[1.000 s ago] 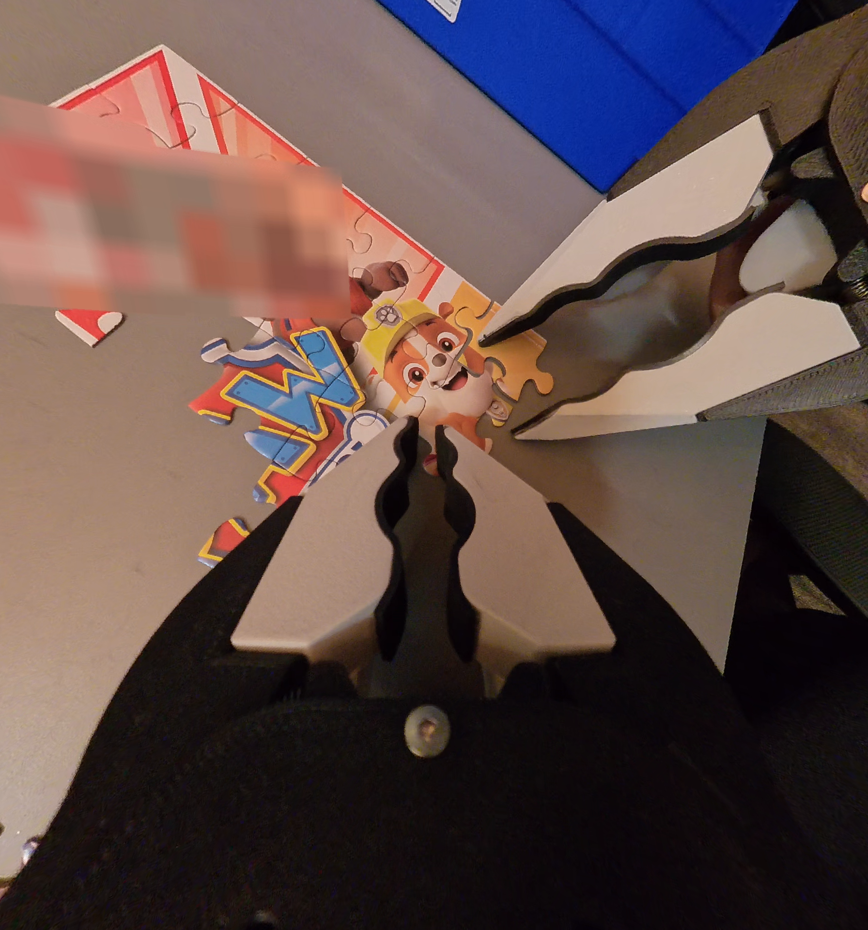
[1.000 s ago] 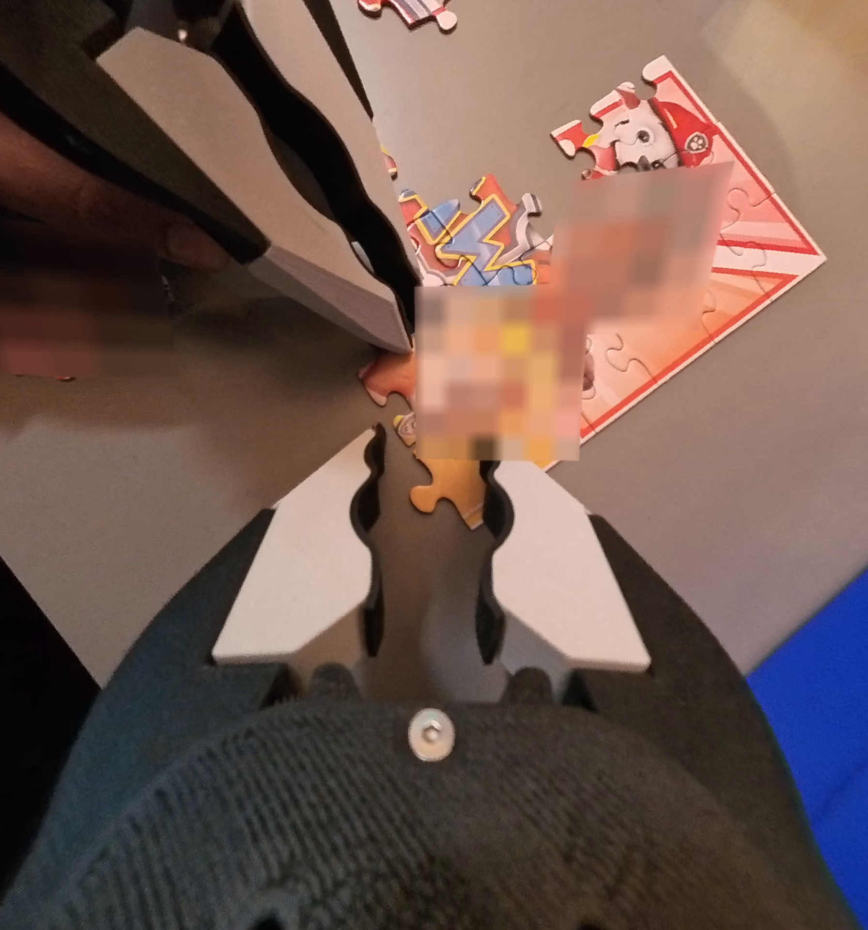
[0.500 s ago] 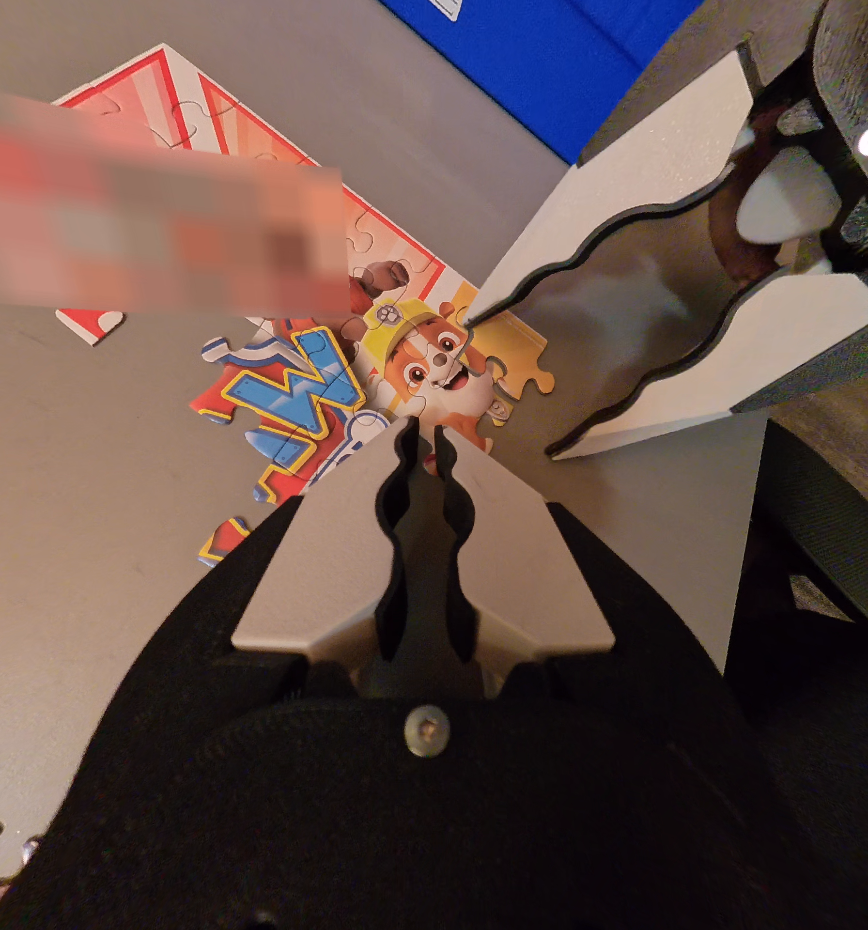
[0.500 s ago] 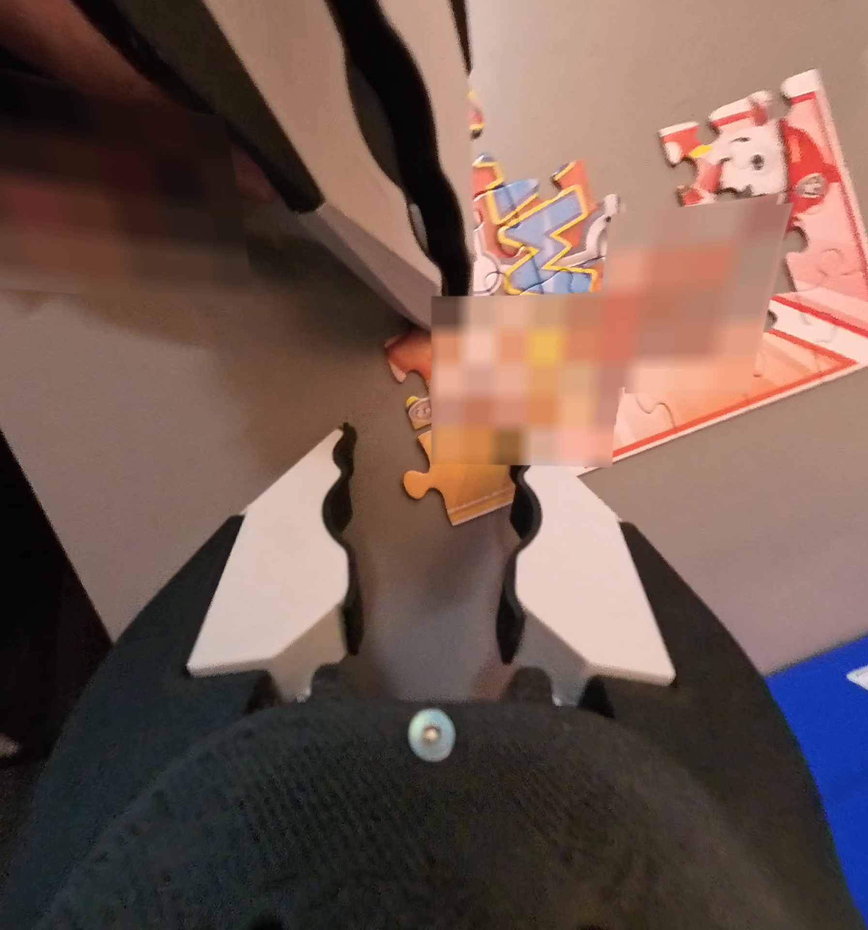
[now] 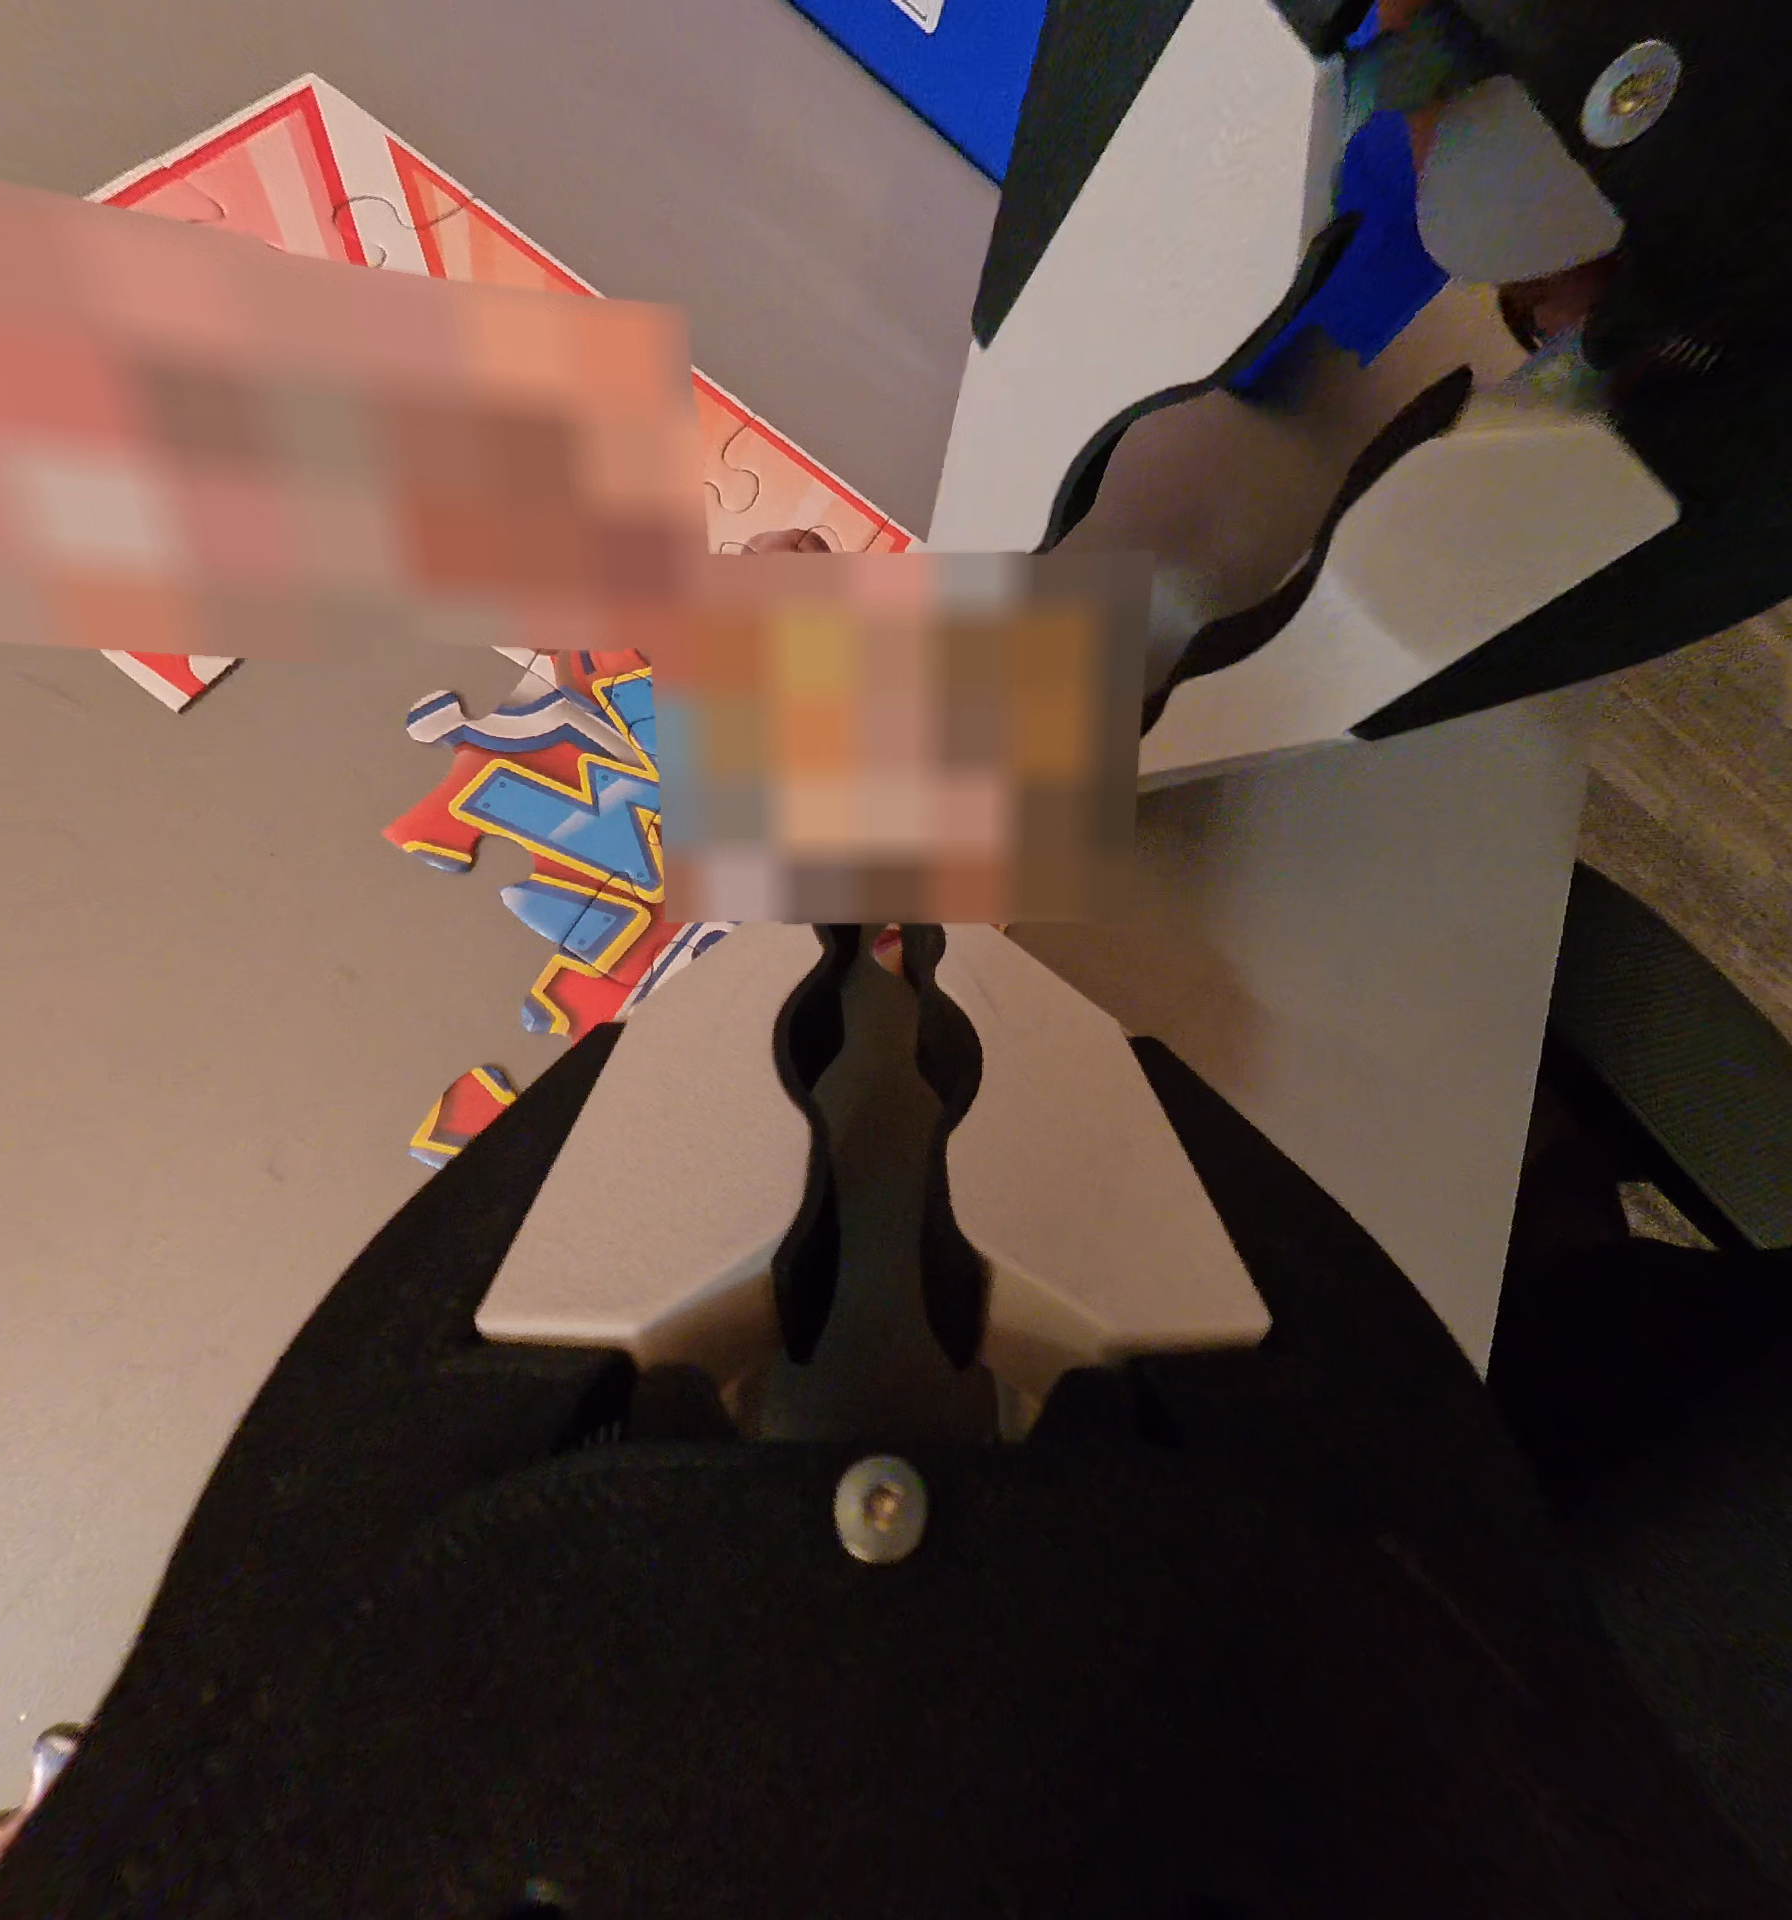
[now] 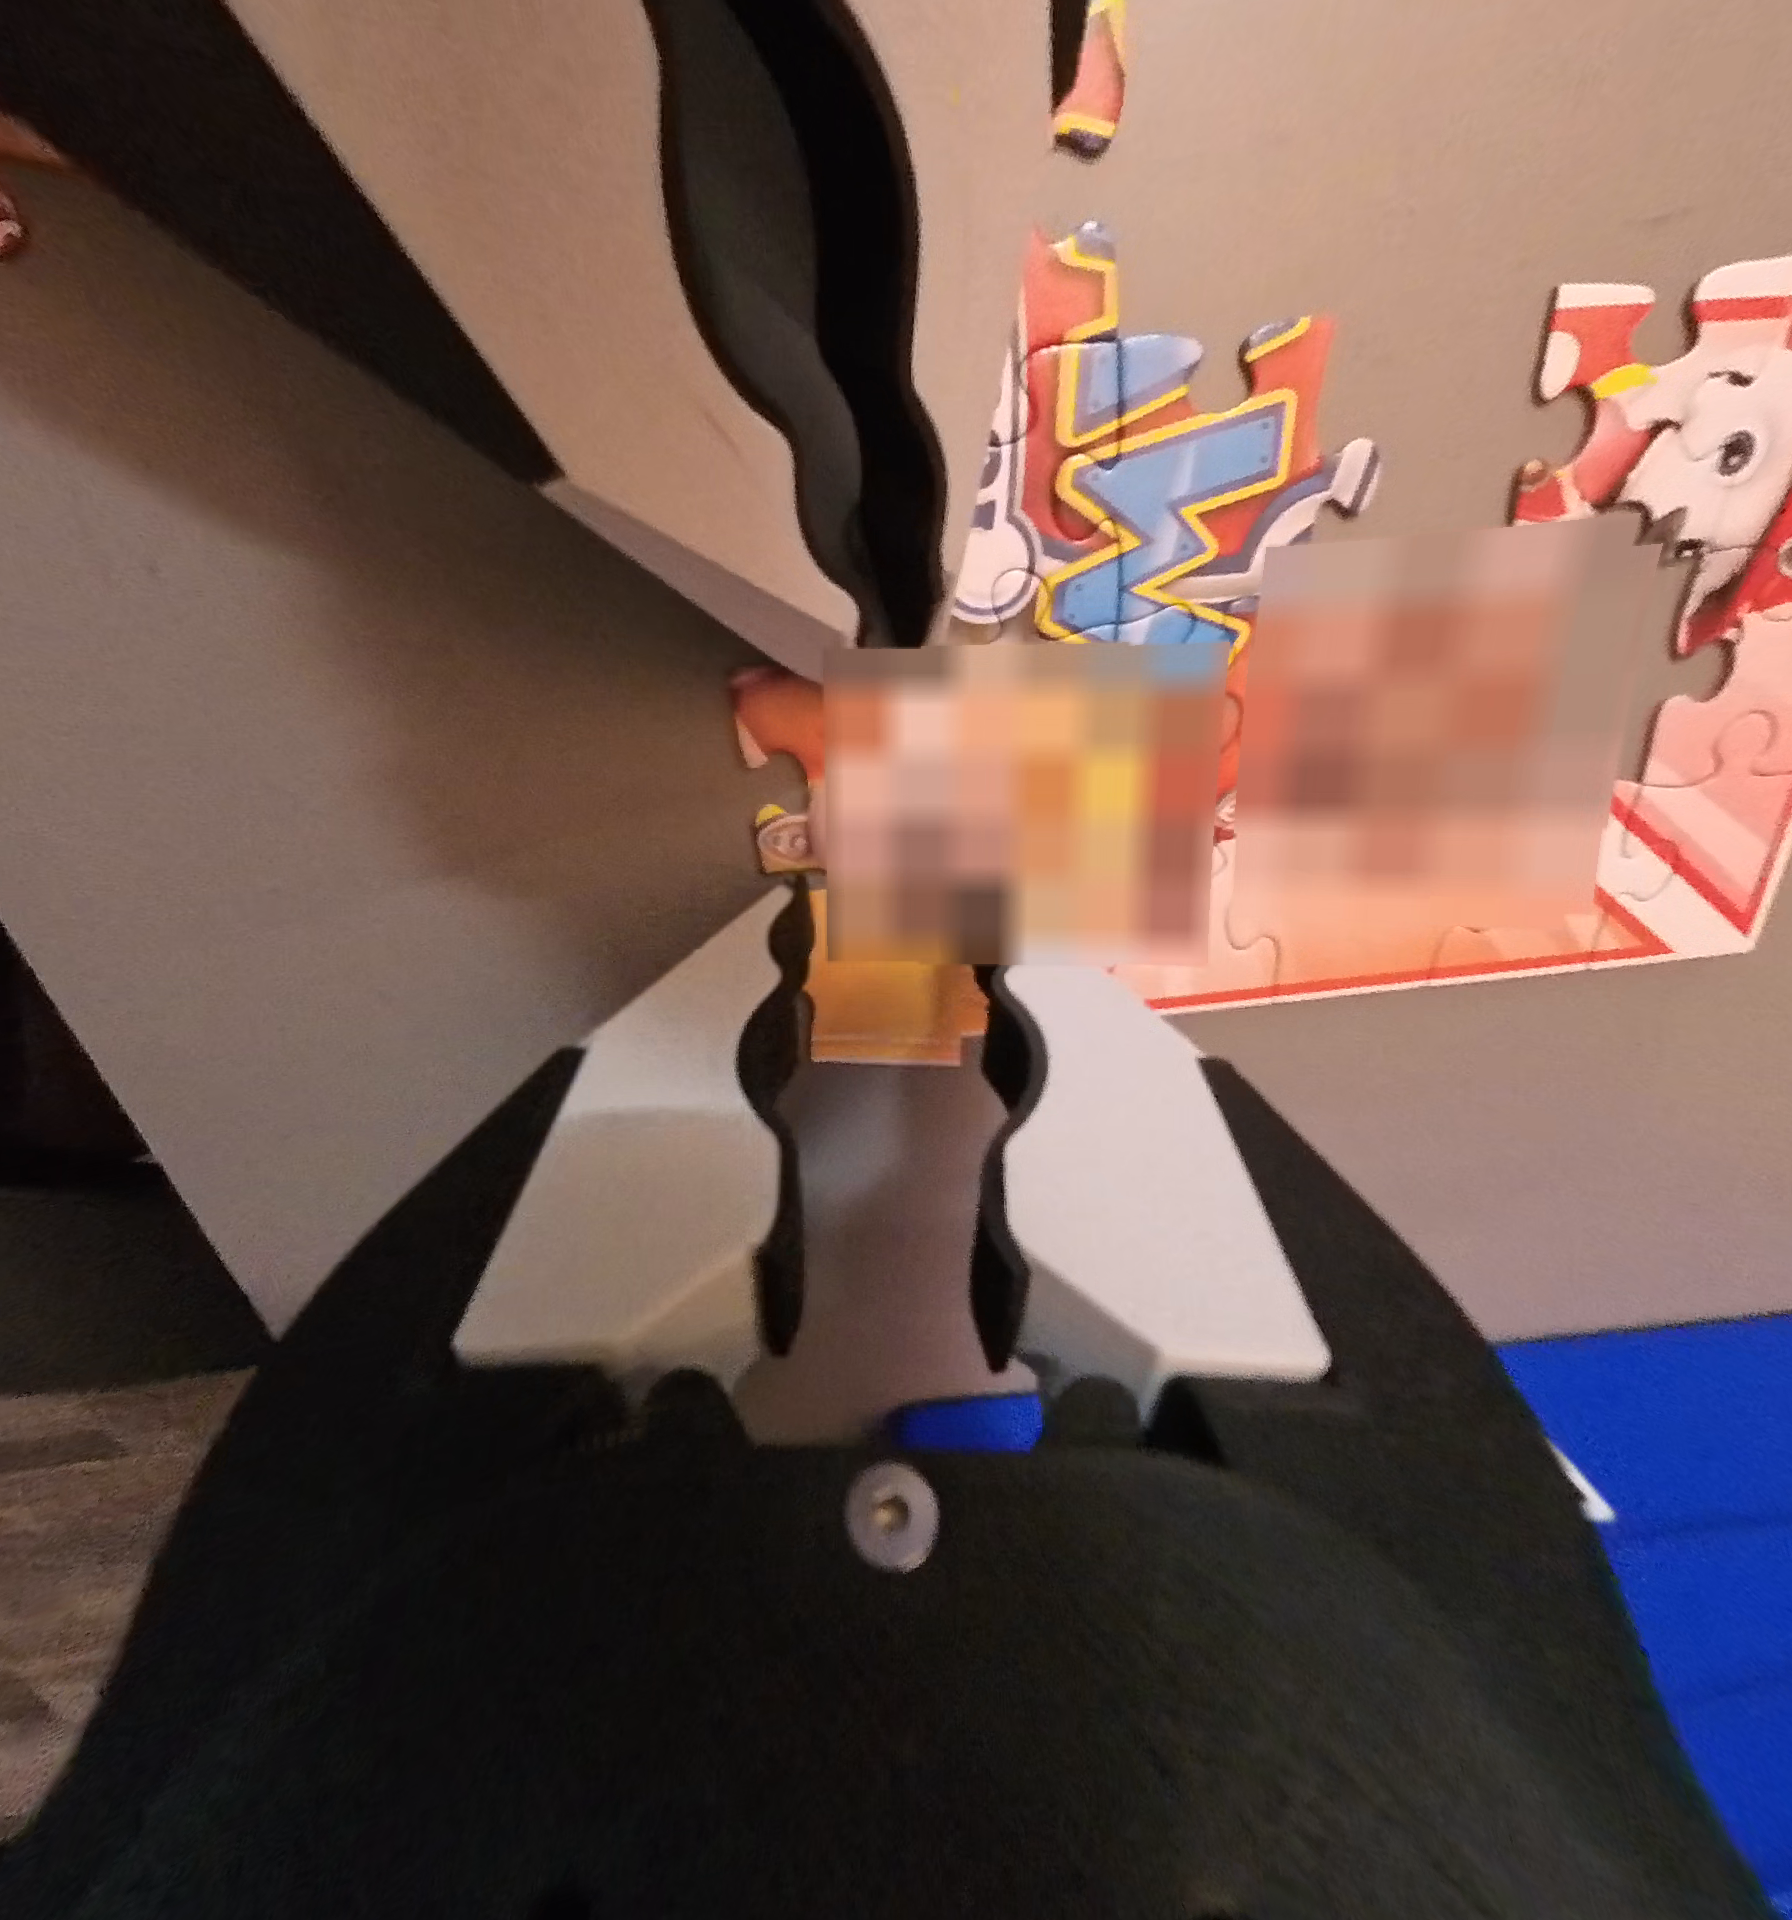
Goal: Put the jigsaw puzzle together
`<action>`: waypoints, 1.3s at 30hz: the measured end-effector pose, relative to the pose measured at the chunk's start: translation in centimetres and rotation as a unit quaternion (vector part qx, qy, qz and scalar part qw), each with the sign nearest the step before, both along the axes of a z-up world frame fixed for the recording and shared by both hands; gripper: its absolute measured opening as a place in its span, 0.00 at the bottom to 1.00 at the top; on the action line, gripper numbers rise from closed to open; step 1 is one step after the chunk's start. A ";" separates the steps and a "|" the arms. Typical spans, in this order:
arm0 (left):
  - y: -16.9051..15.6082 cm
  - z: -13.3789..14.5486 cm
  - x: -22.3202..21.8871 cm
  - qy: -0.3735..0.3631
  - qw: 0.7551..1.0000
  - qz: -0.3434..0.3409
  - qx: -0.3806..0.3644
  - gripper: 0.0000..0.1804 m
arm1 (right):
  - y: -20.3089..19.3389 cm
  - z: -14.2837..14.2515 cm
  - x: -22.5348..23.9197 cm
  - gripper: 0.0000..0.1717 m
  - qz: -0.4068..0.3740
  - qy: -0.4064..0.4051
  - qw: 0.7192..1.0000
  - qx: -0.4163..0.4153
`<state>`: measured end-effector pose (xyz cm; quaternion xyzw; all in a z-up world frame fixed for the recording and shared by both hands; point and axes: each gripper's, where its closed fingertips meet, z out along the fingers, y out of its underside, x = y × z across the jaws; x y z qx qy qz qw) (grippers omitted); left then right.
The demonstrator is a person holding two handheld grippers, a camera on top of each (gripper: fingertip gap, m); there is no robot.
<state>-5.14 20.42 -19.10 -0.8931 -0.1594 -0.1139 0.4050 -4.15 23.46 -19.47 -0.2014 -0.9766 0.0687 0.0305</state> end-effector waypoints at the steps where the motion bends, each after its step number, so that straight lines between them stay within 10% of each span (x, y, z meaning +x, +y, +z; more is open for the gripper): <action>1: 0.0 0.0 0.0 0.000 1.000 0.001 -0.001 0.02 | 0.0 0.0 0.0 0.17 0.001 0.001 1.000 0.004; 21: -0.4 -0.1 0.3 0.005 1.000 0.000 -0.003 0.03 | 0.1 0.9 4.7 0.20 -0.106 0.053 0.992 -0.050; 39: -0.9 1.8 -0.5 -0.006 0.997 0.029 0.065 0.02 | 1.0 0.3 5.1 0.37 -0.361 0.187 0.891 -0.203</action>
